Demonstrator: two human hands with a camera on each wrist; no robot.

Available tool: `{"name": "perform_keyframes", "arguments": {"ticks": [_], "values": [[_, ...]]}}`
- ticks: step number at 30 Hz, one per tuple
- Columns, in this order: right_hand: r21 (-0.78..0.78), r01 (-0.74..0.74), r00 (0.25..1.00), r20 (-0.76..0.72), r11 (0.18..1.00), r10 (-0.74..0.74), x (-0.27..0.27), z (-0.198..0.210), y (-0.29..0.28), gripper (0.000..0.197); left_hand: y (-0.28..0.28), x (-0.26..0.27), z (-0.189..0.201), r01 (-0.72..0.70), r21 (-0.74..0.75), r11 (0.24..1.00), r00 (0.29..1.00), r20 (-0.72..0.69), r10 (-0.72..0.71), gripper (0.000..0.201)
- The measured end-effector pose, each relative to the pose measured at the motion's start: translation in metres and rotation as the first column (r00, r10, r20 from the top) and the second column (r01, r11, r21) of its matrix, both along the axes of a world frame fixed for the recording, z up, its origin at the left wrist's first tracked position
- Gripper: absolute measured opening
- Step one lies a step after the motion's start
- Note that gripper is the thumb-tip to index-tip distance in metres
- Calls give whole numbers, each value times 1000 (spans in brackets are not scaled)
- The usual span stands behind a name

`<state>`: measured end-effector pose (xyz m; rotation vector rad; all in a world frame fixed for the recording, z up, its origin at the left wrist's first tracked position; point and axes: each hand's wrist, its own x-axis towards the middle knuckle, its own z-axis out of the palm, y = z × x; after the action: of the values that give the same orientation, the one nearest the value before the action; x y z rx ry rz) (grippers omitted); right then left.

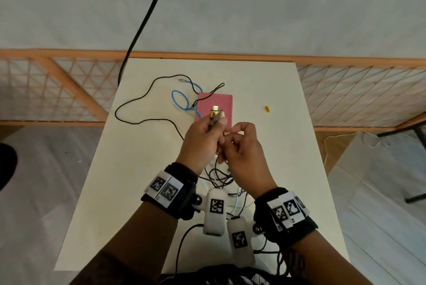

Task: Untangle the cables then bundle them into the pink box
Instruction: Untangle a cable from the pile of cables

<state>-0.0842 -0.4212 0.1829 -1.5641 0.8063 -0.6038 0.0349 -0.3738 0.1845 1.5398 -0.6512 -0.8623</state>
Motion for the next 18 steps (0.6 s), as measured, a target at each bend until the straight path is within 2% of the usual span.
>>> {"name": "perform_keyframes", "arguments": {"ticks": [2, 3, 5, 6, 7, 10, 13, 15, 17, 18], "values": [[26, -90, 992, -88, 996, 92, -3, -6, 2, 10, -3, 2, 2, -82, -4, 997, 997, -2, 82, 44], [68, -140, 981, -124, 988, 148, -6, -8, 2, 7, -4, 4, 3, -123, -45, 991, 989, -85, 119, 42], [158, -236, 956, -139, 959, 258, -13, -10, -2, 33, -4, 8, 12, -165, -142, 976, 933, -343, 108, 35], [196, -268, 950, -108, 943, 292, -17, -8, -5, 40, -2, 10, 14, -150, -172, 974, 908, -414, 67, 35], [233, -283, 952, -51, 930, 302, -21, -5, -9, 42, 2, 13, 14, -123, -184, 975, 910, -412, 37, 36], [383, -280, 955, 206, 880, 214, -28, 7, -21, 34, 13, 21, 1, -18, -136, 991, 972, -234, -14, 33], [519, -270, 909, 416, 811, 36, -24, 18, -17, 28, 22, 22, -1, 126, -80, 989, 992, -21, -128, 32], [598, -263, 868, 489, 757, -84, -16, 21, -7, 26, 25, 20, 9, 275, -75, 959, 957, 117, -265, 28], [655, -259, 846, 508, 710, -160, -10, 20, -1, 26, 24, 19, 20, 381, -77, 921, 922, 113, -371, 17], [656, -249, 854, 495, 712, -158, -8, 18, -1, 28, 22, 20, 23, 365, -76, 928, 929, 104, -357, 17]]}}
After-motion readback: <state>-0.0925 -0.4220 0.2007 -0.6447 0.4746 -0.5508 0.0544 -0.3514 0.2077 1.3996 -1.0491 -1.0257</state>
